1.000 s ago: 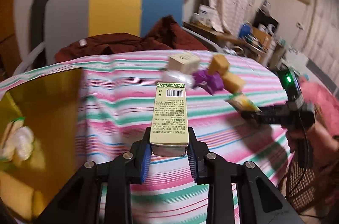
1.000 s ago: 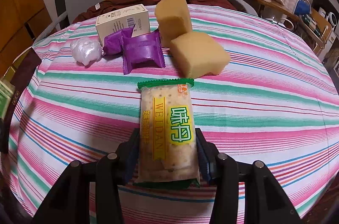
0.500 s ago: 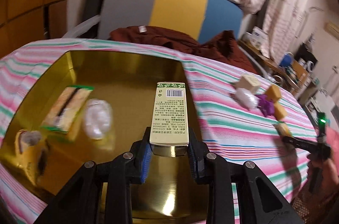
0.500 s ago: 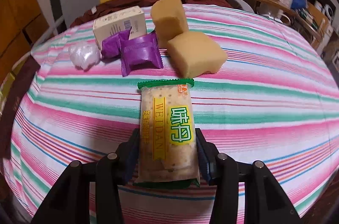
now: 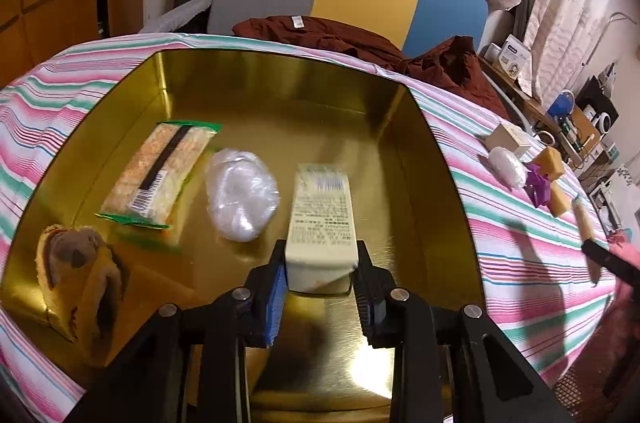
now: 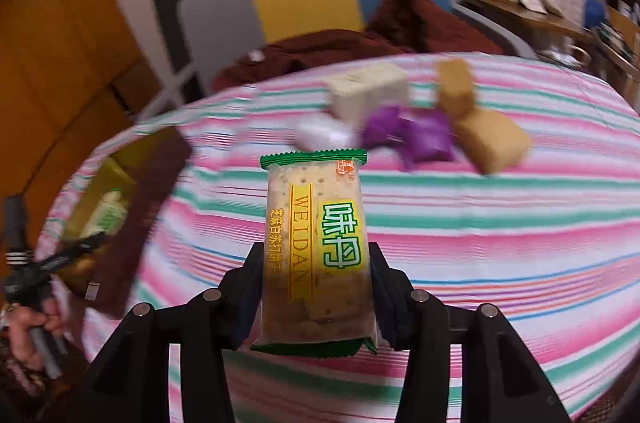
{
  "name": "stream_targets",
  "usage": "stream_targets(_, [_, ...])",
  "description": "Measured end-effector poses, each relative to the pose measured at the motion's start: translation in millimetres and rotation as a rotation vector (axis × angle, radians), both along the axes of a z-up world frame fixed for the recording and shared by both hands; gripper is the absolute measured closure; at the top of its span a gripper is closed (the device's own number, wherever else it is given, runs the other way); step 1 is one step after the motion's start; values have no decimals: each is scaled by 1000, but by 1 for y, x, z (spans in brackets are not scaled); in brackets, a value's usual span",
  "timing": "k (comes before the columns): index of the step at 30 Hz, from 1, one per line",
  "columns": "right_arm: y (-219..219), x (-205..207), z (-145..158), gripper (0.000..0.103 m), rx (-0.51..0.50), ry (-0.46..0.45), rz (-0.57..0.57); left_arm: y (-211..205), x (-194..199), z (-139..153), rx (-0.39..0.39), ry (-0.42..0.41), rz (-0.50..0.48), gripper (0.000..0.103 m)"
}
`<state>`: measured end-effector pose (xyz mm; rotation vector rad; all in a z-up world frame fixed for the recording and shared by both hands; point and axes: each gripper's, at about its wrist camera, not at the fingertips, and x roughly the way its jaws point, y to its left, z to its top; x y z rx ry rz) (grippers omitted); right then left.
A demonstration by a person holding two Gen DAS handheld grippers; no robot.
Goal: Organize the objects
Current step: 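Place the box in the gold tray with the left tool while the right tool lowers the WEIDAN pack in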
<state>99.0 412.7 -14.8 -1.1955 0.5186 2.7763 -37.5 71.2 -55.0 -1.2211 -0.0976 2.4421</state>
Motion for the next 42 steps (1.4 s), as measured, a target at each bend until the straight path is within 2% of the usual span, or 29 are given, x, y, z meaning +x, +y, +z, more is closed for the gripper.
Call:
stream_targets(2, [-20,-7,7,54,-10,19,45,-6,0,1,10,1,3,67])
stream_targets(4, [-39,-14,13,54,-21,31,89,-11,2,3,30,10,8,50])
stream_targets(5, [-48,-18,15,54,-25,35,109,-15,5,6,48,20,11,45])
stream_targets(7, [-68,-25,16,54,-24,38,157,-24,10,13,101,45,16,30])
stream_targets(8, [-77,-27,17,54,-15,38,177,-31,13,18,137,66,22,26])
stream_targets(10, [-96,-33,17,54,1,34,223,-42,17,27,180,99,42,10])
stream_targets(12, [-113,-37,17,54,-5,30,263,-55,20,35,210,129,88,3])
stream_targets(15, [-138,-43,19,54,-11,28,322,-75,18,41,243,139,162,1])
stream_targets(21, [-176,-58,13,54,-16,-6,381,-104,14,37,225,114,281,0])
stream_targets(26, [-192,-75,0,54,-35,-67,368,-110,17,36,206,116,308,0])
stream_targets(34, [-211,-94,-5,54,3,-92,327,-113,14,39,225,110,324,0])
stream_targets(42, [-218,-94,-10,53,11,-123,302,-109,16,40,224,108,308,0])
